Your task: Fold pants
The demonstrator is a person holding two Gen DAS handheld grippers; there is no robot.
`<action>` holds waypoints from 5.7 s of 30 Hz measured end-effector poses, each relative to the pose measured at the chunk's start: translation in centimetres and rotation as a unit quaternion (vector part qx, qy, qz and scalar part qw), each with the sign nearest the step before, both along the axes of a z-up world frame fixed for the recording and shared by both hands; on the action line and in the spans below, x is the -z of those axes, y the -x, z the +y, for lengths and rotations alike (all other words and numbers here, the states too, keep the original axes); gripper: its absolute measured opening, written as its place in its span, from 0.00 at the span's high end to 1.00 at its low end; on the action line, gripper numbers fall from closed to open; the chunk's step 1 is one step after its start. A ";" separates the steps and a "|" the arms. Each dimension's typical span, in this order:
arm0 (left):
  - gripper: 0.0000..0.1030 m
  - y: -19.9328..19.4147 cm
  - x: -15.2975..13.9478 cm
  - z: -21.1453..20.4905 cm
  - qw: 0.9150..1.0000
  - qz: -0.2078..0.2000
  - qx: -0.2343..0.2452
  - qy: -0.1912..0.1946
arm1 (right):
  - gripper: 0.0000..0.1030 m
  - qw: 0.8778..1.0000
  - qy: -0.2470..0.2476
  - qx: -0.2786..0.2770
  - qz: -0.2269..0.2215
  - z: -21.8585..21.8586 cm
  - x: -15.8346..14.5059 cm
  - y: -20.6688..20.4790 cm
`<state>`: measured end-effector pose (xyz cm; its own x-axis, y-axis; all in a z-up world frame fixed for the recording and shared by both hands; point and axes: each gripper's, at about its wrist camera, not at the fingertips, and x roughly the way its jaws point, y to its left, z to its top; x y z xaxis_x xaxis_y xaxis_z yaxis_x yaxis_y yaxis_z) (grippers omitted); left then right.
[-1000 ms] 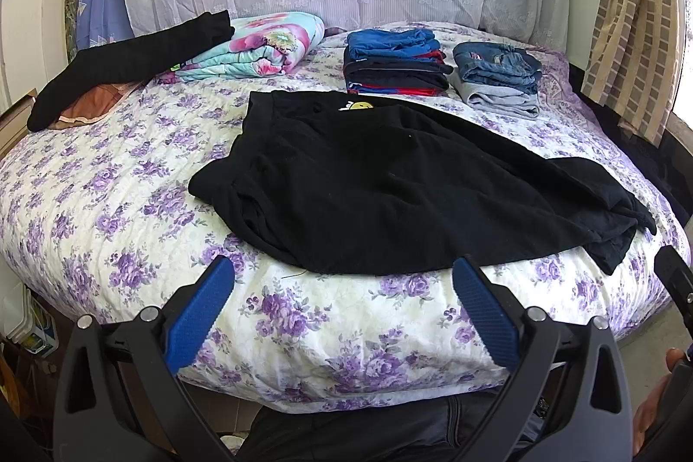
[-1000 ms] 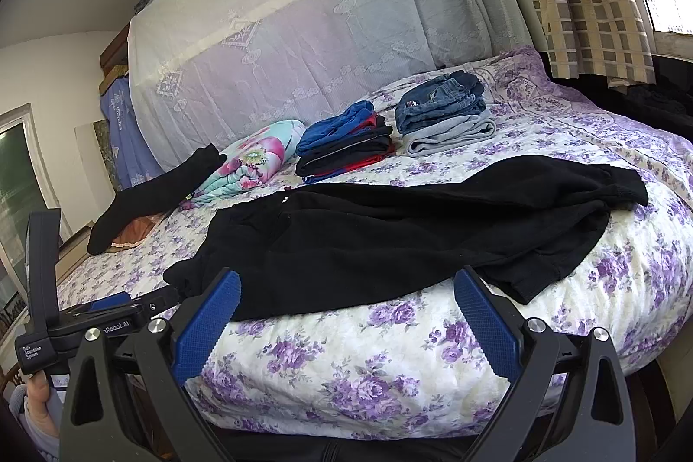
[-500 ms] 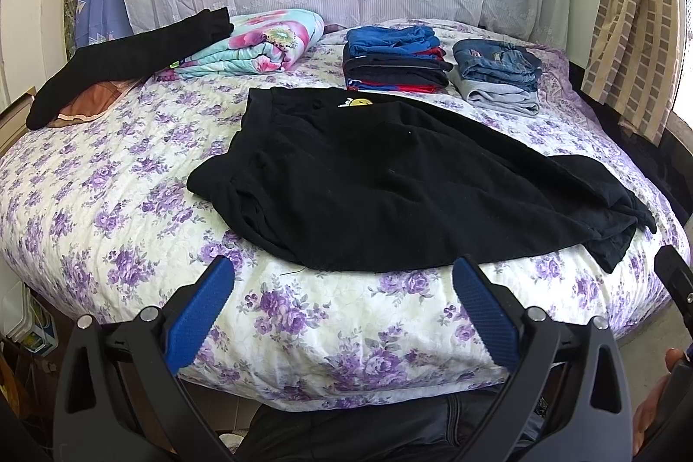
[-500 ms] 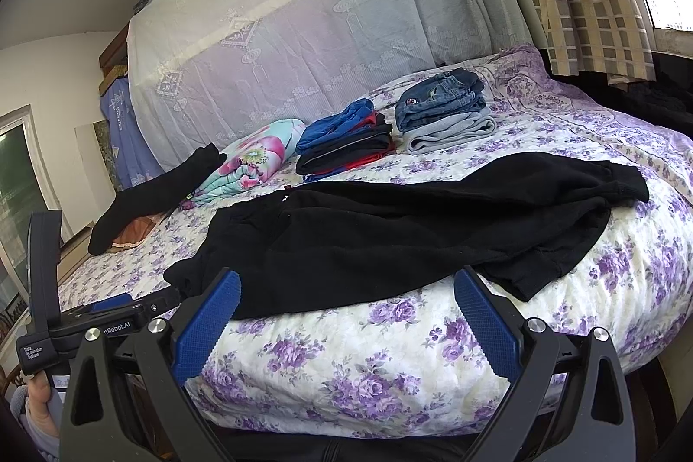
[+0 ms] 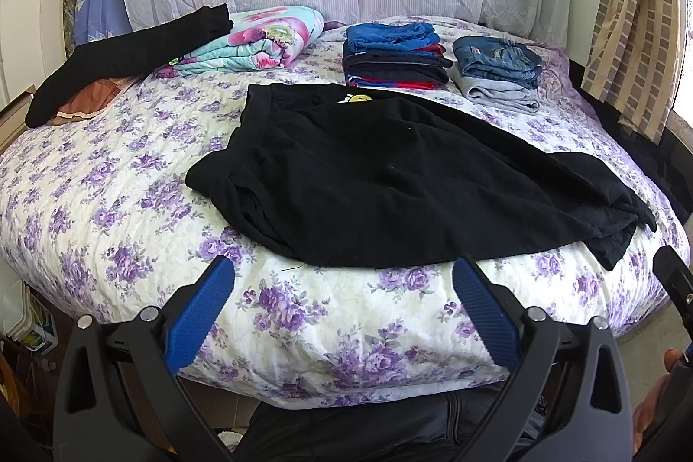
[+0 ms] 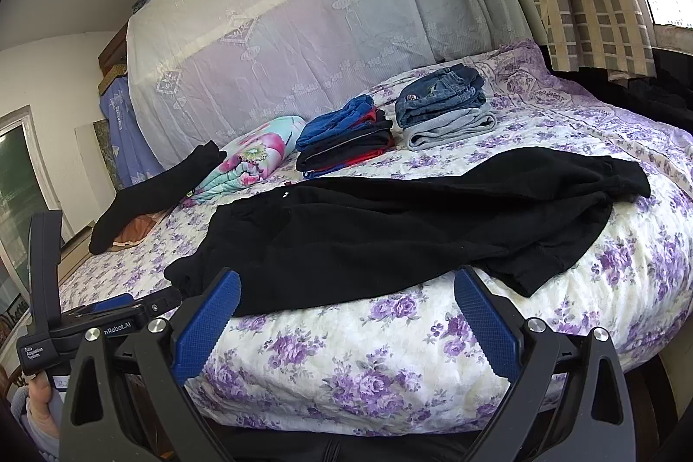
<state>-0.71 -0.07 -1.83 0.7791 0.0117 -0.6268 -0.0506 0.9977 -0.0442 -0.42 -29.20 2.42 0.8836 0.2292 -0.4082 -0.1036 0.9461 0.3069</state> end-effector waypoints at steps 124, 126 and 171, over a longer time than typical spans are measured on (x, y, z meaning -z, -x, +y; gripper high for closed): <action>0.61 -40.1 0.9 25.1 0.971 0.060 -0.071 0.218 | 0.36 0.936 -0.232 0.190 0.187 -34.4 5.8 -33.6; 0.61 -39.8 1.1 26.1 0.972 0.061 -0.094 0.207 | 0.36 0.933 -0.241 0.186 0.192 -34.2 6.8 -34.7; 0.07 -18.9 6.3 22.6 0.881 0.130 0.029 0.455 | 0.17 0.973 -0.193 0.065 0.113 -21.2 2.4 -12.8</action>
